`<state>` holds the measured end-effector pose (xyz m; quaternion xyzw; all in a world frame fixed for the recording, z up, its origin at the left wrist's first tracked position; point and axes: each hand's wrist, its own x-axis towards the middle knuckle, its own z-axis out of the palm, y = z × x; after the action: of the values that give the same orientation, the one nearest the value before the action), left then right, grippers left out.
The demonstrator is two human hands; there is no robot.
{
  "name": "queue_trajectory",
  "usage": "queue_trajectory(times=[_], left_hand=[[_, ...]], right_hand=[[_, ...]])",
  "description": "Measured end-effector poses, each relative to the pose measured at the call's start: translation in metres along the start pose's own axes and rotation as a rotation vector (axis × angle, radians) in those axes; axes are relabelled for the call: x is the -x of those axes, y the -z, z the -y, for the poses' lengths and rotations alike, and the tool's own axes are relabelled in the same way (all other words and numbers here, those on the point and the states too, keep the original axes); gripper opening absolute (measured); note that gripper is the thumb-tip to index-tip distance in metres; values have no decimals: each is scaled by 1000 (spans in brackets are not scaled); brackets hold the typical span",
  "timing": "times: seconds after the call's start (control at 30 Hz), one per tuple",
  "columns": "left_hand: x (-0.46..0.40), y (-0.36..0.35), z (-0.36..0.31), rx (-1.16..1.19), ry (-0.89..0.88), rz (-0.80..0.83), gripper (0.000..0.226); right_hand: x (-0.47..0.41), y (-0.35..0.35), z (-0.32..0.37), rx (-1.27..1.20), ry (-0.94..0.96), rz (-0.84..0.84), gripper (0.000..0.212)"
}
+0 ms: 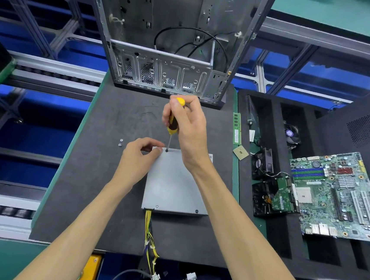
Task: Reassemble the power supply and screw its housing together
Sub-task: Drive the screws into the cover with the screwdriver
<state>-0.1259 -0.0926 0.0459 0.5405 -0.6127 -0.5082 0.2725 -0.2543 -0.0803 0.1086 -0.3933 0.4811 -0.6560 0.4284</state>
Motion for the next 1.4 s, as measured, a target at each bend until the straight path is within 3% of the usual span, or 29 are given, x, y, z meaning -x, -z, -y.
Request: queue_trajectory(times=[0.13,0.37,0.43,0.57,0.83,0.93,1.07,1.3,1.4], left_hand=[[2,1,3,-49,-70,-2,21],[7,-4,1,-305,-267,-95,20],[5,-2,-2,-325,-240,-83,20],[4,-2,-9,-280,-133,-7,23],[-1,-2,-11,-175,20,27,24],[-1,-3,-7,-170,1,16,22],[1,-2,-5,-178,-50,23,23],[7,-8,-6,-453,-292,-143,2],[1,-10,-3,-325,-222,-128,9]], right_hand=[[0,0,2,14,8,-28,27],[1,4,-2,14,-16,-53,14],[2,4,-2,31,3,-31,13],[2,3,0,-52,-35,10,29],[1,3,-5,-31,-20,-31,21],[0,6,-8,-49,-13,-5,34],[-1,7,-7,-131,-2,-5,35],[-2,11,1,-179,41,-16,34],[-2,14,3,-192,41,-37,35]])
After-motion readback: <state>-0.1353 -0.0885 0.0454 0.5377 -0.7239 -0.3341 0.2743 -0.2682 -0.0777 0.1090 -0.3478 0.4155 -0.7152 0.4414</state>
